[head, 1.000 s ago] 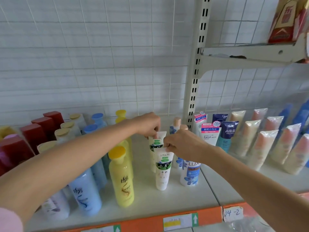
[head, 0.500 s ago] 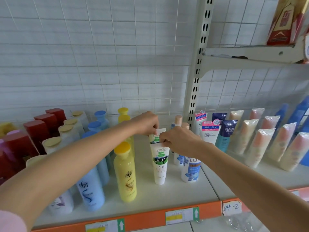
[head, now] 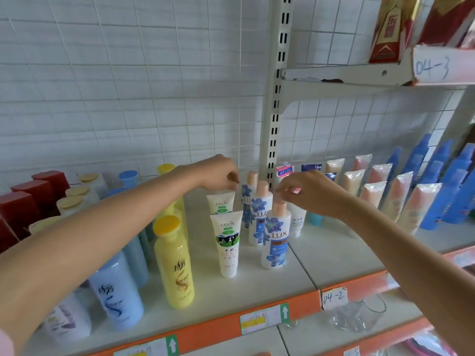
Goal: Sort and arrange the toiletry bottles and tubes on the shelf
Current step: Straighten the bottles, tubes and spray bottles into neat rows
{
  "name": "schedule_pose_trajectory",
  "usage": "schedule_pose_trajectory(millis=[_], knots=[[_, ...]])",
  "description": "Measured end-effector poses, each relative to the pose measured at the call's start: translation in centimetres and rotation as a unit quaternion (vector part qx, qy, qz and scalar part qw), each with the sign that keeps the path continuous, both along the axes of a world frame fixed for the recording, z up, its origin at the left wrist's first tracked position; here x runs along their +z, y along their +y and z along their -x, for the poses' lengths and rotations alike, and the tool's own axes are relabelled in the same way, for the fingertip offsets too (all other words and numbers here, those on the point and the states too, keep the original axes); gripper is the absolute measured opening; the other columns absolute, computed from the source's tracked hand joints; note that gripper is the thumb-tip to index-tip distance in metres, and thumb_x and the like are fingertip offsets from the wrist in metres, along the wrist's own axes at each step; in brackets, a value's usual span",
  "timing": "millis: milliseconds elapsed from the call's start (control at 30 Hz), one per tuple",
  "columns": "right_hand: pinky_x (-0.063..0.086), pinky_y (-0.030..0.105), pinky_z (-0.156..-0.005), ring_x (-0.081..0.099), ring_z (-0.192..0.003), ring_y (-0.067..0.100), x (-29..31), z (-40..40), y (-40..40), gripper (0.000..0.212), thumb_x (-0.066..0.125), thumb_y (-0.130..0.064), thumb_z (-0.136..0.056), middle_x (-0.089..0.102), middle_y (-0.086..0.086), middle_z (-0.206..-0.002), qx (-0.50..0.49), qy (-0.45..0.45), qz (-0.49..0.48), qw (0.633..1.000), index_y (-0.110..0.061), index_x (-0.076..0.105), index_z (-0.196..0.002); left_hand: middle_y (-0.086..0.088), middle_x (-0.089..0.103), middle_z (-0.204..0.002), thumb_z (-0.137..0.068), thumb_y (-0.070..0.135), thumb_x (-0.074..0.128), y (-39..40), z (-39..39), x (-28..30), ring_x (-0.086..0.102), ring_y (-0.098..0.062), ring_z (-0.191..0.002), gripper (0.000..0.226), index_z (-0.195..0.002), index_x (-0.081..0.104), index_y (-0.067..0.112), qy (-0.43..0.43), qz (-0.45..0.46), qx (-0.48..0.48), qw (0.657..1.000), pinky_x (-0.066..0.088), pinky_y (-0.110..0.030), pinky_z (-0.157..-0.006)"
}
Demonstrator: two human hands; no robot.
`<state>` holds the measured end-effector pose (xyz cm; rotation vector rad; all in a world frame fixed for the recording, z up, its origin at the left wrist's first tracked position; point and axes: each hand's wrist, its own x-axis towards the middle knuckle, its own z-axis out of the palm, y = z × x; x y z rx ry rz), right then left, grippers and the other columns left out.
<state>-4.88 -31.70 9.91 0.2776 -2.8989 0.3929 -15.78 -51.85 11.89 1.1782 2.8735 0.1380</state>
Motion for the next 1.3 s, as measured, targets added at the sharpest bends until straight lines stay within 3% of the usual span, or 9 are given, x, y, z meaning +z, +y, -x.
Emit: schedule_pose_trajectory(millis=[67,233,367,533,733,833,1000,1100,1300], knots=[[0.041,0.002,-0.073,0.059,-0.09,0.004,-0.8,-0.5,0.5,0.031,0.064,-0.035,-0.084,0.067,-0.008,-0.103,0.02,-0.035,0.028,0.999,-0.022,0.064,-0.112,-0.005,0.062,-0.121,-0.09,0.026,0.058,1.4,-0.4,0.3,0.057,-0.017,-0.106,0.035,-0.121,0.059,0.011,-0.007,-0.027,-0.017,0.999,0.04,-0.023,-0.086],[0.039,0.023,-0.083,0.054,-0.102,0.014,-3.4,-0.3,-0.1,0.057,0.07,-0.026,-0.08,0.056,-0.004,-0.124,0.057,-0.122,0.078,0.988,-0.023,0.041,-0.129,-0.006,0.055,-0.13,-0.091,0.026,0.056,5.2,-0.9,-0.4,0.053,-0.02,-0.115,0.045,-0.132,0.047,0.012,-0.032,0.019,-0.027,0.999,0.042,-0.034,-0.098],[0.04,0.028,-0.083,0.05,-0.098,0.017,-4.1,0.2,0.2,0.061,0.07,-0.019,-0.081,0.054,0.002,-0.129,0.073,-0.127,0.103,0.984,-0.022,0.035,-0.131,-0.008,0.061,-0.113,-0.09,0.01,0.05,6.9,-1.0,-1.4,0.049,-0.015,-0.089,0.027,-0.116,0.059,0.009,-0.013,0.049,-0.015,0.999,0.034,-0.021,-0.071],[0.043,0.03,-0.087,0.056,-0.108,0.025,-4.3,1.2,0.8,0.069,0.069,-0.022,-0.082,0.053,0.004,-0.132,0.108,-0.132,0.094,0.981,-0.024,0.027,-0.137,-0.005,0.066,-0.099,-0.086,0.008,0.052,7.0,-1.3,-1.2,0.057,-0.017,-0.086,0.022,-0.101,0.068,0.013,-0.027,0.009,0.005,1.0,0.042,-0.03,-0.076],[0.045,0.029,-0.086,0.058,-0.106,0.023,-4.5,1.5,1.7,0.067,0.068,-0.027,-0.083,0.055,0.004,-0.13,0.153,-0.113,0.075,0.979,-0.025,0.027,-0.137,-0.002,0.065,-0.095,-0.086,0.009,0.054,7.3,-1.6,-1.0,0.054,-0.014,-0.086,0.024,-0.105,0.068,0.014,-0.035,0.006,0.028,0.999,0.04,-0.023,-0.071],[0.047,0.029,-0.09,0.06,-0.1,0.017,-3.5,1.4,3.3,0.059,0.066,-0.036,-0.082,0.06,-0.001,-0.122,0.147,-0.11,0.145,0.972,-0.026,0.038,-0.133,0.006,0.055,-0.087,-0.085,0.013,0.061,7.8,-1.8,-0.8,0.047,-0.009,-0.081,0.026,-0.111,0.064,0.014,-0.032,0.013,0.051,0.998,0.033,-0.019,-0.061],[0.037,0.024,-0.09,0.054,-0.113,0.018,-1.7,3.4,8.7,0.032,0.058,-0.028,-0.089,0.058,0.001,-0.118,0.04,0.046,0.108,0.992,-0.015,0.058,-0.119,-0.003,0.06,-0.117,-0.085,0.021,0.064,8.0,-2.0,-0.7,0.055,-0.014,-0.101,0.036,-0.12,0.059,0.016,-0.056,-0.035,0.091,0.994,0.044,-0.025,-0.086],[0.03,0.03,-0.098,0.044,-0.125,0.019,-2.1,4.7,10.4,0.043,0.058,-0.028,-0.09,0.05,0.0,-0.132,0.007,-0.003,0.036,0.999,-0.017,0.048,-0.13,-0.002,0.061,-0.118,-0.086,0.025,0.063,8.3,-2.3,-0.3,0.056,-0.012,-0.102,0.034,-0.119,0.06,0.015,-0.049,-0.075,0.11,0.99,0.044,-0.024,-0.09],[0.048,0.026,-0.076,0.057,-0.086,0.018,-4.7,5.6,10.0,0.034,0.06,-0.016,-0.089,0.061,0.012,-0.116,0.031,-0.088,0.131,0.987,-0.01,0.048,-0.12,-0.003,0.062,-0.116,-0.088,0.025,0.061,9.9,-3.0,-0.1,0.057,-0.013,-0.103,0.03,-0.116,0.061,0.013,-0.016,-0.105,0.13,0.986,0.043,-0.023,-0.089]])
